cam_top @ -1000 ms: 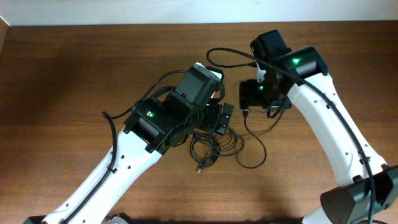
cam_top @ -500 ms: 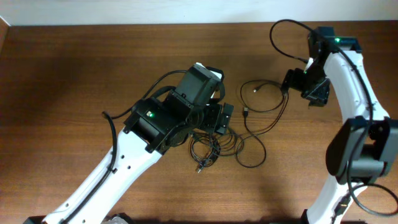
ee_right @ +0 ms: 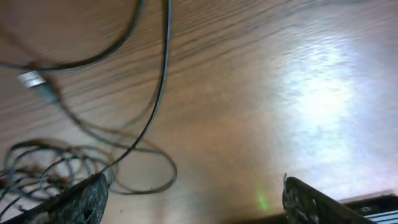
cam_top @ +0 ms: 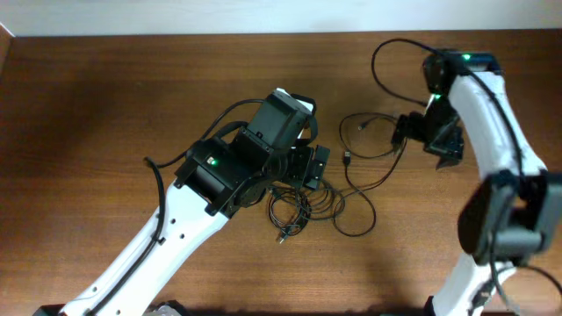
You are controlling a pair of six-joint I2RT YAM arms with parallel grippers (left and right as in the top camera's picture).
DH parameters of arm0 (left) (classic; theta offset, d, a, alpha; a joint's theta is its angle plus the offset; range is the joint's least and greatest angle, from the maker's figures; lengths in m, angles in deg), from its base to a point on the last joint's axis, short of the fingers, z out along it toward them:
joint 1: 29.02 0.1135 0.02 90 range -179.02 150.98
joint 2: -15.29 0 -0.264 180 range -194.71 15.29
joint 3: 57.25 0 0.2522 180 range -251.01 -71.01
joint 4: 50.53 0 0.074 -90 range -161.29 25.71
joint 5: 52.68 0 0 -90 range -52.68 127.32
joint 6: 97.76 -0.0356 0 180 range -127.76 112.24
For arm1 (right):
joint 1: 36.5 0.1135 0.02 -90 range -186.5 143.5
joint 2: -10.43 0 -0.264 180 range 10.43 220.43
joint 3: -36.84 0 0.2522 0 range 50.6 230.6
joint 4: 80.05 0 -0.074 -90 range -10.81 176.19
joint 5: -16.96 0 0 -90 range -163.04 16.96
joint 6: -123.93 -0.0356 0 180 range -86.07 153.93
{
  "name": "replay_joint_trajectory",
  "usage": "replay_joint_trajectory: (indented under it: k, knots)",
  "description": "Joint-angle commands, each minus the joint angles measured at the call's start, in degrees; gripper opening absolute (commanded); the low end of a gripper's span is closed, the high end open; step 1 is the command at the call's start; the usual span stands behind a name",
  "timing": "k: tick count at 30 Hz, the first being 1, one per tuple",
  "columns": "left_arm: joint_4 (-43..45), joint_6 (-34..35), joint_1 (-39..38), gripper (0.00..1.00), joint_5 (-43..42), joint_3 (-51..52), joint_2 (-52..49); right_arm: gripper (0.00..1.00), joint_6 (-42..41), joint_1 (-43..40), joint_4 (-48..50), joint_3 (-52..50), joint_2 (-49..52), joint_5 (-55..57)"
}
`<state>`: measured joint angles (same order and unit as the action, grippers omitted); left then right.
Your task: Untangle cables
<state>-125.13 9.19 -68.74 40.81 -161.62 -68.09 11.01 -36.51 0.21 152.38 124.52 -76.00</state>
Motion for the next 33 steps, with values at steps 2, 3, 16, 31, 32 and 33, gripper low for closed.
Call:
replay_joint_trajectory:
  k: [2, 3, 16, 31, 32, 33]
  knots:
    - [0.09, 0.55, 0.09, 0.99, 0.61, -0.20, -0.26, 0.91, 0.81, 0.02, -0.20, -1.07, -10.19, 4.07]
    - [0.07, 0.55, 0.09, 0.99, 0.63, -0.20, -0.26, 0.94, 0.79, 0.02, 1.18, -3.63, -11.23, 4.09]
    - [0.07, 0.55, 0.09, 0.99, 0.63, -0.20, -0.26, 0.67, -0.07, 0.02, 31.78, -26.64, -5.57, -3.08]
    - [0.07, 0.55, 0.09, 0.99, 0.61, -0.17, -0.26, 0.47, -5.05, 3.82, 40.48, -32.13, -3.65, -3.89]
    - [0.09, 0.55, 0.09, 0.99, 0.63, -0.17, -0.26, 0.47, -5.05, 3.80, 40.52, -32.37, -3.65, -3.76]
    - [0.09, 0.55, 0.09, 0.99, 0.61, -0.20, -0.26, 0.47, -5.07, 3.80, 40.83, -32.87, -3.65, -2.73]
